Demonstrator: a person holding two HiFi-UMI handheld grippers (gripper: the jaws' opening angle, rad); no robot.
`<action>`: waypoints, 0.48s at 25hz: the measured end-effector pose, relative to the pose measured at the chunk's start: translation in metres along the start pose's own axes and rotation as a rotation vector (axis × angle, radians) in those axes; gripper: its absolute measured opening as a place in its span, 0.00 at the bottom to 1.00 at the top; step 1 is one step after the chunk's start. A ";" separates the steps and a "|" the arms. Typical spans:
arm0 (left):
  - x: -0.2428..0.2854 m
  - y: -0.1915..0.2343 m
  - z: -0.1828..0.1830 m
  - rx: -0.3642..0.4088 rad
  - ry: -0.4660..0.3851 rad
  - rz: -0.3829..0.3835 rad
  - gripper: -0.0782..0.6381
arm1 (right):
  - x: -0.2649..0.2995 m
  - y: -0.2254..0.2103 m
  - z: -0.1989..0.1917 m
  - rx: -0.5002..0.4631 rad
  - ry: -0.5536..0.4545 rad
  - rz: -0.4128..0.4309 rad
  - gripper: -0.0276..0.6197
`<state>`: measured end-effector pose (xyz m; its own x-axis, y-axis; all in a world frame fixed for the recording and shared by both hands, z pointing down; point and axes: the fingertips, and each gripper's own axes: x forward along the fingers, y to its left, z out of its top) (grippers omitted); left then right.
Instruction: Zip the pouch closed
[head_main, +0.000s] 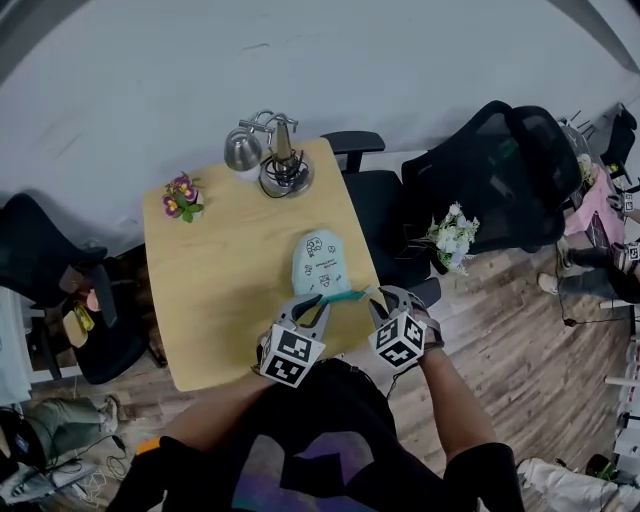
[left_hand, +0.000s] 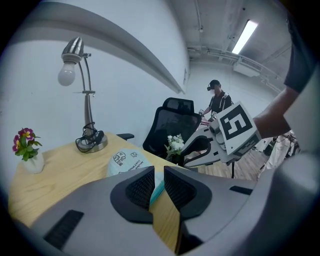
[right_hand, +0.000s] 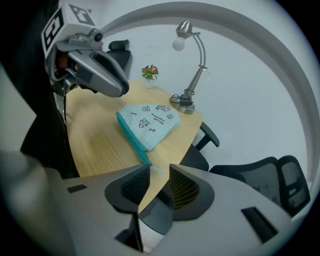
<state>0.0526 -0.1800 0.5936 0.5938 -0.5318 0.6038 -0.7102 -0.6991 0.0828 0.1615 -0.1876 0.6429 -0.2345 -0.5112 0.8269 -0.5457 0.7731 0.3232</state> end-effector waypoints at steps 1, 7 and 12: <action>0.002 -0.001 -0.002 0.000 0.008 0.001 0.19 | 0.005 0.001 -0.002 -0.033 0.009 0.011 0.25; 0.007 -0.003 -0.009 0.000 0.043 0.007 0.21 | 0.027 0.006 -0.010 -0.152 0.048 0.070 0.25; 0.007 0.000 -0.015 -0.016 0.057 0.019 0.21 | 0.043 0.009 -0.018 -0.215 0.084 0.104 0.25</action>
<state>0.0510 -0.1771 0.6095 0.5578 -0.5165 0.6496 -0.7276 -0.6809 0.0834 0.1610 -0.1954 0.6896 -0.2084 -0.3985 0.8932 -0.3358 0.8869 0.3173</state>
